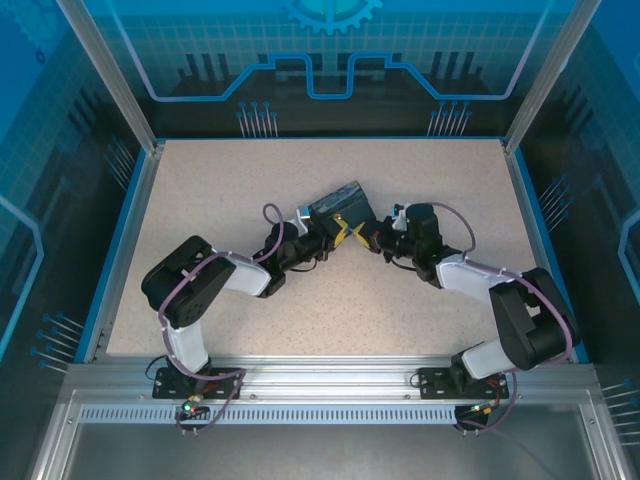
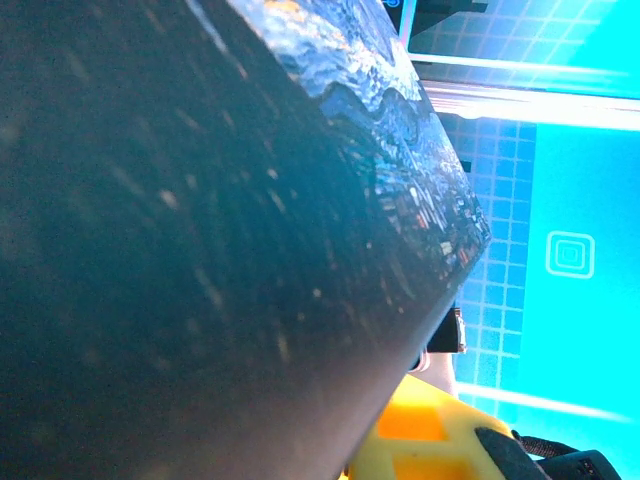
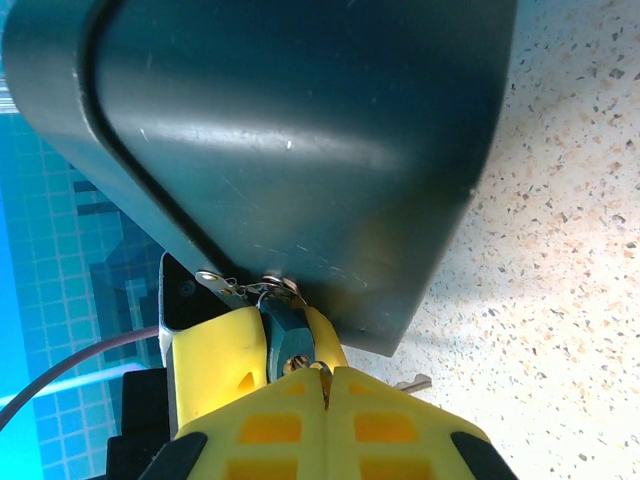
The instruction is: Unlock the padlock with the key
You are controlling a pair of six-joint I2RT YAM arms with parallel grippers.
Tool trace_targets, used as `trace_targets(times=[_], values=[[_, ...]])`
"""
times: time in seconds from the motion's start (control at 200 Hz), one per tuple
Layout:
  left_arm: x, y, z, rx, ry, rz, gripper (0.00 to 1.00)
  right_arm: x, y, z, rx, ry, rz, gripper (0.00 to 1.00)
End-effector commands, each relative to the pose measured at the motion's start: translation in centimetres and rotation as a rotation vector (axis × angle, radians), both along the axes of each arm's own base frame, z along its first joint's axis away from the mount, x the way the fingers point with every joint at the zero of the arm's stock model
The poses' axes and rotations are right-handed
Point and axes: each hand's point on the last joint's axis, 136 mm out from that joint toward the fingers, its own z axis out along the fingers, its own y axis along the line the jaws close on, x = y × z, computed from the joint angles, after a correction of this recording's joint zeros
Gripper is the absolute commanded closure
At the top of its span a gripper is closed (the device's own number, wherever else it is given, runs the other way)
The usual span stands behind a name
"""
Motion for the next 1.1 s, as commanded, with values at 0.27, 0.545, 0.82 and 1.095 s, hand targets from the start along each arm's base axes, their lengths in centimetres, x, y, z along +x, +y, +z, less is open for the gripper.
trace_targets(times=[0.27, 0.545, 0.82, 1.095], values=[[-1.7, -3.8, 1.8, -0.084, -0.034, -0.114, 1.00, 1.6, 4.2, 2.6, 0.087, -0.106, 0.087, 1.00], [-1.8, -3.5, 1.0, -0.085, -0.008, -0.088, 1.00, 1.7, 4.0, 1.9, 0.010, -0.099, 0.112, 1.00], [-2.1, -4.0, 1.4, -0.112, -0.016, -0.115, 1.00, 1.9, 5.4, 1.8, 0.041, -0.152, 0.195, 1.00], [-1.9, -4.2, 1.5, -0.154, -0.003, -0.095, 1.00, 1.6, 6.3, 2.0, 0.055, -0.151, 0.239, 1.00]])
